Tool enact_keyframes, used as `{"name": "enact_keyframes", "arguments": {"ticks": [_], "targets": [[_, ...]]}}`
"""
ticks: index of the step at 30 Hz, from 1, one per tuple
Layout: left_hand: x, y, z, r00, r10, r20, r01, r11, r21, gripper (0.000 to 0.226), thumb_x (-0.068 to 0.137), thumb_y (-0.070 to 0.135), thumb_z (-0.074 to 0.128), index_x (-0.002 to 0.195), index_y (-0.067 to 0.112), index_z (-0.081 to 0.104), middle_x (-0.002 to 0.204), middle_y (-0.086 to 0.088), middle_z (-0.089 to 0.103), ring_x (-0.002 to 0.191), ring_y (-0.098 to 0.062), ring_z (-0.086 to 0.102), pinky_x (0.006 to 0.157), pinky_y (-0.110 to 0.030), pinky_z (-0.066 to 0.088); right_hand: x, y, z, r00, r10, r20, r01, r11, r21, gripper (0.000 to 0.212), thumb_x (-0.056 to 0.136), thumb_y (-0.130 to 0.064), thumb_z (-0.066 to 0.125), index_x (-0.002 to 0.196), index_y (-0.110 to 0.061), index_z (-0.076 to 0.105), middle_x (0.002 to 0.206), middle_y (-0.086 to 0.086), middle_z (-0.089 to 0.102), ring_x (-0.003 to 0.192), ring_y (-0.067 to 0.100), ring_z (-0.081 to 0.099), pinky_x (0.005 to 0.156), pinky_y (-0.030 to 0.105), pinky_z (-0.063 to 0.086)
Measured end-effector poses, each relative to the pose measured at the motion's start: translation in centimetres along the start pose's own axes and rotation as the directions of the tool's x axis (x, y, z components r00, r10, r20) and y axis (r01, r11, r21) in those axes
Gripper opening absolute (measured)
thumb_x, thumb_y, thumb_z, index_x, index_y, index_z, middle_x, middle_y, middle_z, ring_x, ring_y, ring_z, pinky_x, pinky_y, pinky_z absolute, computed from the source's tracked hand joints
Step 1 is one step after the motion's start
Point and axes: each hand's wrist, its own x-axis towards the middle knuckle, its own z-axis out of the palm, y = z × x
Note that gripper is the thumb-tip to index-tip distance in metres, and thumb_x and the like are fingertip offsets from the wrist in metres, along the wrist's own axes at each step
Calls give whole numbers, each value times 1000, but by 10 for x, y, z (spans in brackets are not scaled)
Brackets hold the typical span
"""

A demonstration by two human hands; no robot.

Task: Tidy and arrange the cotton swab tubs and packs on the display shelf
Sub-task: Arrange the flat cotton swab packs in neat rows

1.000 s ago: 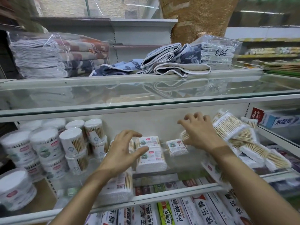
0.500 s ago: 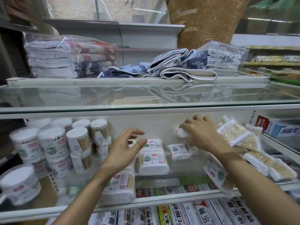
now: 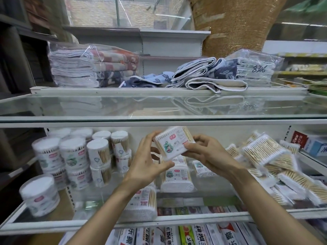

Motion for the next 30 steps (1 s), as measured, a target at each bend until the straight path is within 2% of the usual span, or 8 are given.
{"name": "enact_keyframes", "arguments": {"ticks": [5,8,11,13,16,19,24,30], "targets": [[-7,4,-8,995,96,-31,-93,991,95,83,70,26,87,137,36,38,124,11,42,109,5,50,89,-13,47,-3,1,7,999,6,51,-1,996,-90,33,88,1,69,116,1,51,117,25,69,106,33,71,91,42,58],[-9,6,-15,990,138,7,-137,979,151,77,73,26,85,137,24,43,123,9,45,110,6,47,89,-3,37,-7,2,-1,989,-56,140,106,917,-386,74,77,-13,83,138,-25,44,138,4,58,114,23,68,95,46,56],[-13,6,-22,986,136,94,-151,972,183,78,72,28,85,138,21,45,126,10,49,113,3,47,93,-8,36,-16,2,-6,954,-140,264,269,786,-556,104,71,-22,90,147,-52,26,153,-20,32,135,12,48,102,41,52],[-16,6,-24,982,130,137,-156,967,202,78,72,29,85,138,25,44,126,11,50,114,3,48,97,-16,37,-20,3,-7,930,-200,309,361,657,-662,105,74,-23,89,150,-50,23,153,-24,26,138,3,39,105,37,50],[-18,6,-24,978,123,169,-162,958,237,79,72,31,84,138,31,42,125,14,50,115,5,46,99,-21,38,-22,2,-8,908,-229,350,418,514,-749,92,77,-21,85,151,-34,33,145,-17,40,134,2,41,104,36,50],[-20,7,-23,976,86,201,-137,957,257,81,72,35,83,140,31,40,128,15,49,115,0,45,103,-29,39,-24,5,-9,898,-219,382,438,352,-827,88,76,-26,84,150,-31,35,142,-15,41,131,3,42,104,31,48],[-31,12,-24,914,-47,402,-139,896,422,84,75,52,77,144,35,33,134,14,36,122,-4,34,101,-29,34,-38,10,-14,936,-41,350,351,190,-917,85,74,-52,80,145,-38,35,141,-18,38,130,1,32,112,31,34],[-42,15,-15,795,-166,583,-236,801,551,83,76,66,68,144,38,30,136,13,36,121,-6,27,97,-28,28,-53,26,-17,929,270,252,210,173,-962,85,72,-65,75,142,-39,33,146,-17,36,126,7,41,103,31,40]]}}
